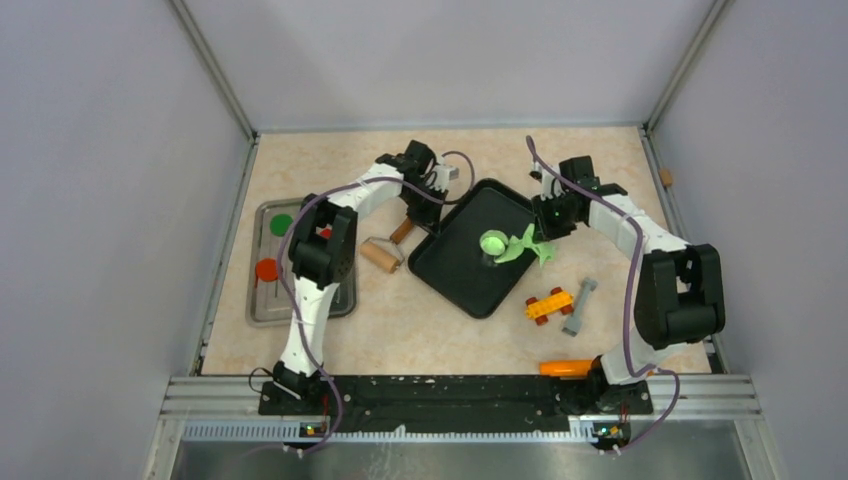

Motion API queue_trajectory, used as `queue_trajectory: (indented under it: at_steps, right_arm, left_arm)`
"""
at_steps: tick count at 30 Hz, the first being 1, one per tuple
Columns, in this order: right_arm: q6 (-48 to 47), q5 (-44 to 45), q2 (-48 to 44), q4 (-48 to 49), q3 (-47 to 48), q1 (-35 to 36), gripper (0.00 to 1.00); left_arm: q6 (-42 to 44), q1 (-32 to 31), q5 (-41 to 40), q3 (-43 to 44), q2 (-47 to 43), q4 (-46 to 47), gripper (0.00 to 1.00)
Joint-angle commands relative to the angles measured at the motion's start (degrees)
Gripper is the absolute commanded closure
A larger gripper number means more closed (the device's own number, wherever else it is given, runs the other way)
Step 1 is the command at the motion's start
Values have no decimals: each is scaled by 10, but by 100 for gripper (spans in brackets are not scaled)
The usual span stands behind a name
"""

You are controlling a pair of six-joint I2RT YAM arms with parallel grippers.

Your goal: Roll out the dumpling wrappers from the dough

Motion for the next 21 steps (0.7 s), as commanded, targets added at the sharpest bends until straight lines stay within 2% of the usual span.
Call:
queue_trajectory:
  at_steps: [1, 7, 10, 21]
  right_arm:
    - [-4, 3, -10, -2, -2, -11, 83]
    - [-11, -23, -46, -25, -11, -14, 83]
    - [-8, -83, -71, -41, -19, -8, 83]
    - [-28, -164, -116, -72, -11, 137, 81]
  left_arm:
    - [-23, 36, -48, -53, -45, -10, 100]
    - [-43, 39, -47, -70, -61, -2, 100]
    - [-58, 38, -43, -67, -66, 4, 100]
    - [-79, 36, -20, -56, -54, 10, 100]
